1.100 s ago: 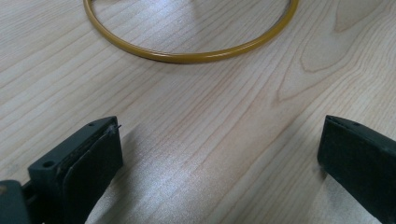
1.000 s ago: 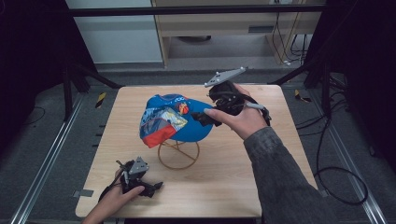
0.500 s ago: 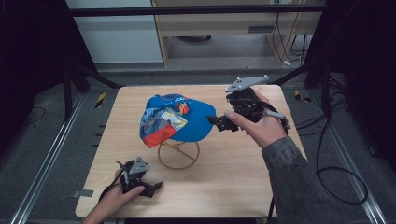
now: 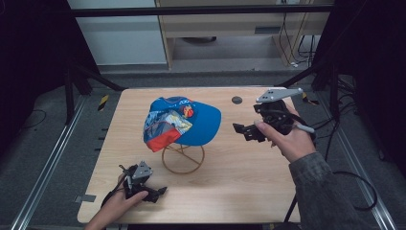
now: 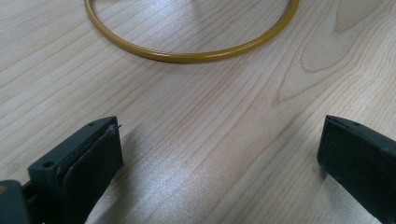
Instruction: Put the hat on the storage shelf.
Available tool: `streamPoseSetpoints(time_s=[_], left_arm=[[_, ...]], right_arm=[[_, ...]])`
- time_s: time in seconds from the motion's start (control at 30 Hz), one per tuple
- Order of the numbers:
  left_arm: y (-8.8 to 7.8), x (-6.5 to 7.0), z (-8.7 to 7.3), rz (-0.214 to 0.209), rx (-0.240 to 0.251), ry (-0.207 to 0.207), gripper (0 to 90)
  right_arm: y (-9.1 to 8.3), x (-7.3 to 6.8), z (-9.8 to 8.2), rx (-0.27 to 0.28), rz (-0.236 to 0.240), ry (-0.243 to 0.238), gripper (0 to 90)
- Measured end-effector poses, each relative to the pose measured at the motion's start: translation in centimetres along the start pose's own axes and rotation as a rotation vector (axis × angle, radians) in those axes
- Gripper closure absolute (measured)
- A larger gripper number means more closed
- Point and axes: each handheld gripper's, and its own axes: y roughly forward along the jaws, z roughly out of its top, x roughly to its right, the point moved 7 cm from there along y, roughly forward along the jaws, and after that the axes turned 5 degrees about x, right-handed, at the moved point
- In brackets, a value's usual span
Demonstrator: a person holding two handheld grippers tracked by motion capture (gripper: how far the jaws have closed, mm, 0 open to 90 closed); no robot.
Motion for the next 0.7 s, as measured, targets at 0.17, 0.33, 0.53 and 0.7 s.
streamPoseSetpoints(time_s=[0.17,0.33,0.53,0.7], left_arm=[[0.0,0.0,0.0,0.000,0.000,0.000,0.0],[0.0,0.0,0.0,-0.002,-0.004,0.000,0.0],[0.0,0.0,0.0,-0.004,-0.004,0.001,0.0],[0.0,0.0,0.0,-0.004,-0.004,0.002,0.0]], right_arm=[[-0.6,0.9,-1.1,-0.010,-0.024,0.004,9.7],[-1.2,1.7,-2.2,-0.013,-0.048,0.002,10.2],[-1.8,2.5,-4.2,-0.010,-0.077,-0.019,10.8],[-2.2,3.1,-6.2,-0.027,-0.100,-0.036,11.9]])
